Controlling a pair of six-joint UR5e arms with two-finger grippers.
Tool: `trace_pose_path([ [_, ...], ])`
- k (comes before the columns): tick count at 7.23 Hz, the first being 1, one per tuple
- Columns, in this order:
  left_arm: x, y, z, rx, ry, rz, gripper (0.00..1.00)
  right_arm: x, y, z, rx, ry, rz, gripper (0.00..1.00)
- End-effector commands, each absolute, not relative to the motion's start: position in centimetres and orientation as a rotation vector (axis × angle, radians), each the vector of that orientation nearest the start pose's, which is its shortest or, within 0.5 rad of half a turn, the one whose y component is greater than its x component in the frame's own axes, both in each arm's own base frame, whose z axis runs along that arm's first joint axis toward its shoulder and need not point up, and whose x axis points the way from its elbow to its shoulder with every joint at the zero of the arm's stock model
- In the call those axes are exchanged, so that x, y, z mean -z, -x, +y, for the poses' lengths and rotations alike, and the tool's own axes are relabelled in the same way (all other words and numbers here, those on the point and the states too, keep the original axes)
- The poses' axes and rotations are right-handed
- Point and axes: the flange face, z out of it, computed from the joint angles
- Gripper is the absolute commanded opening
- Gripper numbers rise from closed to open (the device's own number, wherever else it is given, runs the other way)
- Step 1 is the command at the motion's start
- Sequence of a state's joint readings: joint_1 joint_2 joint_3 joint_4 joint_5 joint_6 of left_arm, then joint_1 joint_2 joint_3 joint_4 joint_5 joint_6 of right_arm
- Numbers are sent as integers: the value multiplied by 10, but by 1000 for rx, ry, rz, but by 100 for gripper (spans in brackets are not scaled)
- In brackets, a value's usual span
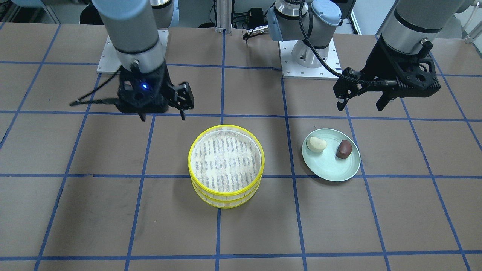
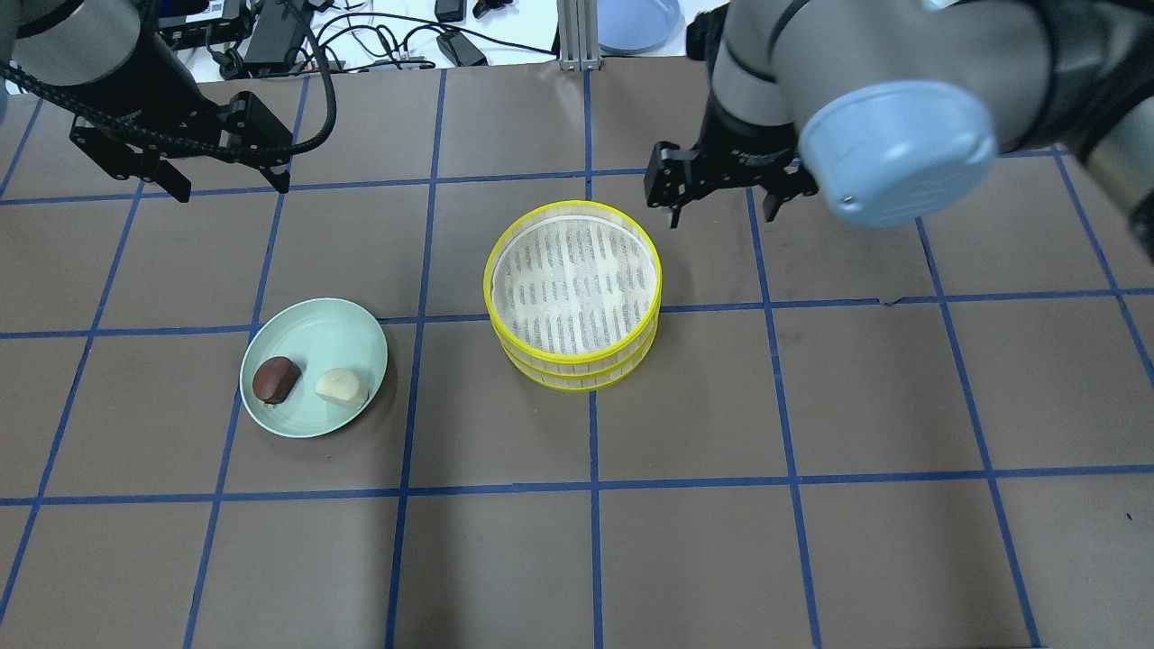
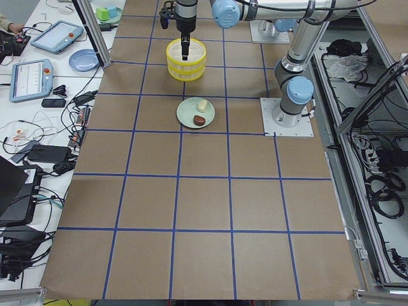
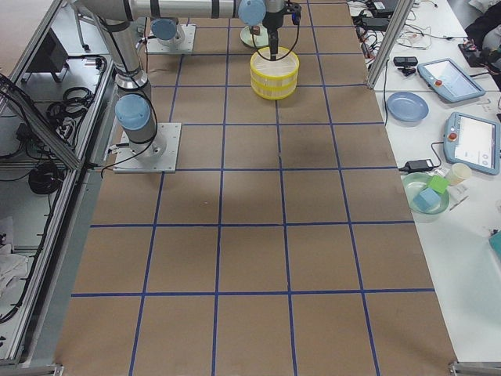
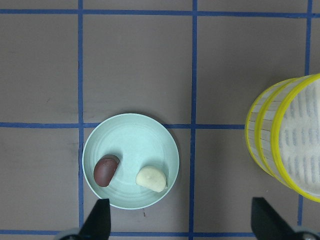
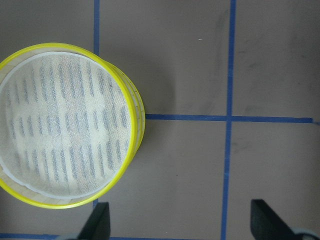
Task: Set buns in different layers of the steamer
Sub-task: 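Reach the right gripper to the steamer rim and grasp the top tier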
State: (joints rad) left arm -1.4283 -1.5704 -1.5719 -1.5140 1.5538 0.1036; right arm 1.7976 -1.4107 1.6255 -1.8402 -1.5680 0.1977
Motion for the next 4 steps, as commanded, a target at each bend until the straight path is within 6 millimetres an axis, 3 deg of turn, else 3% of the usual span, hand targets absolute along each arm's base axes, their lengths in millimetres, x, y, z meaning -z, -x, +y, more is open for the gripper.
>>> trace_pose_path([
  [1,-431,47,-516,-54,59,3168,100,-304,-287,-530,58,41,3131,100],
  [2,-403,43,-521,-105,11,3170,100,-277,-289,-537,6,41,3142,89],
  [3,-384,41,-526,-166,-6,3169,100,-275,-289,-537,-5,36,3142,42],
  [4,-361,40,-534,-245,9,3174,100,-275,-288,-538,-6,29,3146,14],
])
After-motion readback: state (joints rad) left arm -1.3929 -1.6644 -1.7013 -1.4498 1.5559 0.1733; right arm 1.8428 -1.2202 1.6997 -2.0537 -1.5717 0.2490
